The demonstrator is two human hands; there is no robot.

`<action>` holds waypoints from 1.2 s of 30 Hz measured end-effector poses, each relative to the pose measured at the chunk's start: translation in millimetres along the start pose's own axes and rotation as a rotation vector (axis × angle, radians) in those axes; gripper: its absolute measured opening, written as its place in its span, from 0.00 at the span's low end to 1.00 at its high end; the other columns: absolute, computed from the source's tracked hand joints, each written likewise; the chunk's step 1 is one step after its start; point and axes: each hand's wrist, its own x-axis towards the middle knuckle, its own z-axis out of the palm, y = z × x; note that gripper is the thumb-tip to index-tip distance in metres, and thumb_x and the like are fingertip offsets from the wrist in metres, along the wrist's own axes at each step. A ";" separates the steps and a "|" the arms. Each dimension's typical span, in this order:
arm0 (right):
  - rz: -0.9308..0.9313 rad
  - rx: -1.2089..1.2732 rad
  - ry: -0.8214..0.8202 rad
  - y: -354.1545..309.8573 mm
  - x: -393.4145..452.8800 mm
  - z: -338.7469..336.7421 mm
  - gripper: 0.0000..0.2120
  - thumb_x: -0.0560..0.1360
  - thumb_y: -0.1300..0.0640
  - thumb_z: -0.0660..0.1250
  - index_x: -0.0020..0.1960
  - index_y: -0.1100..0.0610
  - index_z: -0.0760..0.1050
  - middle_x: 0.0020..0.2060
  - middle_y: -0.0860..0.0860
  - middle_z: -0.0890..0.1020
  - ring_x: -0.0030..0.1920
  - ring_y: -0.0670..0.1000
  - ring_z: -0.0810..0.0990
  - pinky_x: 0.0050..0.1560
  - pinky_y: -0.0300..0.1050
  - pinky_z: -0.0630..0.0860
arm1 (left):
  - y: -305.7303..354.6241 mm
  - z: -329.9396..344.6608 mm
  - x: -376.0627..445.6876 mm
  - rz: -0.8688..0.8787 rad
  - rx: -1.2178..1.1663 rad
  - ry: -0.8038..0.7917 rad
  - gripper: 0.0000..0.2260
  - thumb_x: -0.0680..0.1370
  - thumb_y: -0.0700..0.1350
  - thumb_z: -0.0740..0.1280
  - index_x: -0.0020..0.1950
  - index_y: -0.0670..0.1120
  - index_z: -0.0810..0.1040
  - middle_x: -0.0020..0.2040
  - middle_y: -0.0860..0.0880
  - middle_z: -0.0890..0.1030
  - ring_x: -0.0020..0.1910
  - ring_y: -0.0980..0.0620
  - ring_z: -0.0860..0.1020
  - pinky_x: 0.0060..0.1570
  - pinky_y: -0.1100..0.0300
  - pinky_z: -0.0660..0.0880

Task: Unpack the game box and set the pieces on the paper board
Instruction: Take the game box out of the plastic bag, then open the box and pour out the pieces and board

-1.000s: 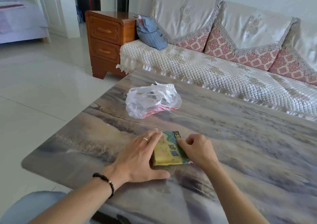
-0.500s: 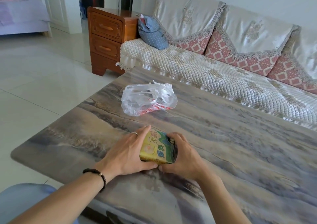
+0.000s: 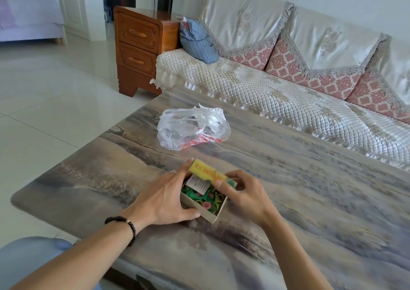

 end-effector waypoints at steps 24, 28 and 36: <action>0.578 0.697 0.604 42.6 71.9 -21.2 0.12 0.75 0.52 0.69 0.39 0.61 0.78 0.29 0.54 0.82 0.25 0.51 0.81 0.34 0.42 0.82 | 7.4 -2.7 -0.1 0.029 0.155 -0.051 0.43 0.69 0.71 0.64 0.77 0.61 0.46 0.77 0.59 0.56 0.74 0.56 0.54 0.69 0.63 0.55; 0.594 0.774 0.560 34.1 94.6 -9.3 0.08 0.74 0.57 0.70 0.39 0.60 0.77 0.34 0.57 0.82 0.28 0.53 0.83 0.38 0.45 0.83 | 8.5 -3.6 0.1 0.046 0.148 -0.051 0.43 0.70 0.70 0.64 0.78 0.59 0.47 0.77 0.57 0.57 0.74 0.57 0.55 0.69 0.64 0.51; 0.372 0.199 0.524 10.7 80.1 -2.4 0.06 0.72 0.55 0.64 0.38 0.53 0.78 0.33 0.50 0.81 0.43 0.56 0.82 0.46 0.46 0.77 | 3.2 -0.5 3.0 0.070 0.119 -0.032 0.46 0.68 0.71 0.65 0.78 0.57 0.46 0.76 0.55 0.60 0.73 0.58 0.57 0.66 0.70 0.42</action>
